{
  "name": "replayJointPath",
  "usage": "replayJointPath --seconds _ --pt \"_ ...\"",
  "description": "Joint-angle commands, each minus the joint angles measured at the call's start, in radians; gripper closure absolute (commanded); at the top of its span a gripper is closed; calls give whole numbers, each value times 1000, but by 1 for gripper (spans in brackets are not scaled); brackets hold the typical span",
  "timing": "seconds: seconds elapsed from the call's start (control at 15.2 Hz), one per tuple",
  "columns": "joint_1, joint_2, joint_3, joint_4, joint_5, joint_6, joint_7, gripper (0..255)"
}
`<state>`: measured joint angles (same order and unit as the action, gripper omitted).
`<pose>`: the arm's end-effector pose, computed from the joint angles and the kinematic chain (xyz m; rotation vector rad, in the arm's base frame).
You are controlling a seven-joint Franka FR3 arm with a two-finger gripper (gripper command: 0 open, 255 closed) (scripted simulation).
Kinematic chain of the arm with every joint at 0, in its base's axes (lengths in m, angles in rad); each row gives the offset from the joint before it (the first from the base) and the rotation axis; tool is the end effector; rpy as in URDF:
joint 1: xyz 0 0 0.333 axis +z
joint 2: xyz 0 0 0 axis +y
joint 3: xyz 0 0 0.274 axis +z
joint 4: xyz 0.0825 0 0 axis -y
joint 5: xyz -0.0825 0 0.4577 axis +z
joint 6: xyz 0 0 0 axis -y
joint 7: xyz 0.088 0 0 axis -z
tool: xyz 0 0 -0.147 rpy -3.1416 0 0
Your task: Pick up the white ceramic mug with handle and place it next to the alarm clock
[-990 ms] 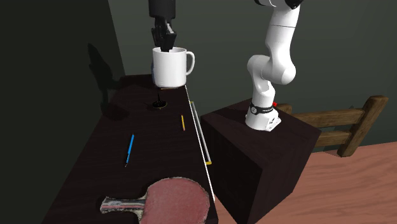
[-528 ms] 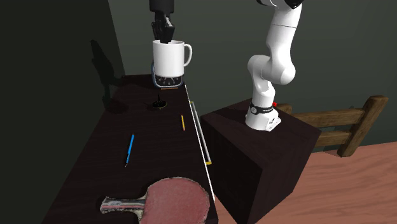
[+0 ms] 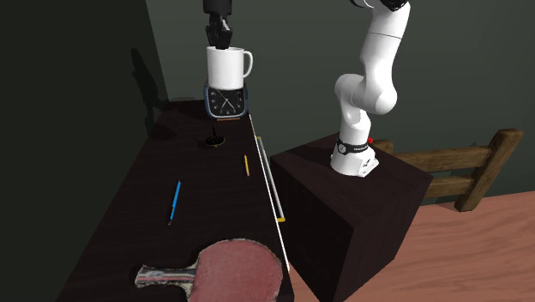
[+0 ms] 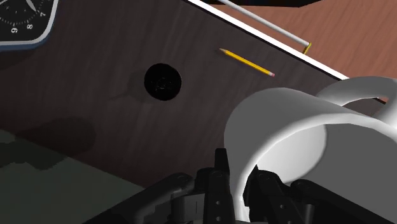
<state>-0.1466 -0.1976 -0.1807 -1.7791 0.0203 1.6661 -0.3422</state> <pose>0.5544 -0.1914 0.5546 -3.1121 -0.0246 -0.1481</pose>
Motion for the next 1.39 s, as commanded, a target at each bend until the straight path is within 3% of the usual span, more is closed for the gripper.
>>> replayJointPath --seconds 0.0,0.59,1.12,1.32 --pt "-19 -8 -29 -13 -3 3 -49 255" --pt "-105 36 -171 45 0 -20 -277 255" --pt "-191 156 -296 178 48 -57 -491 255" --pt "-190 144 -294 125 43 -13 -490 255"
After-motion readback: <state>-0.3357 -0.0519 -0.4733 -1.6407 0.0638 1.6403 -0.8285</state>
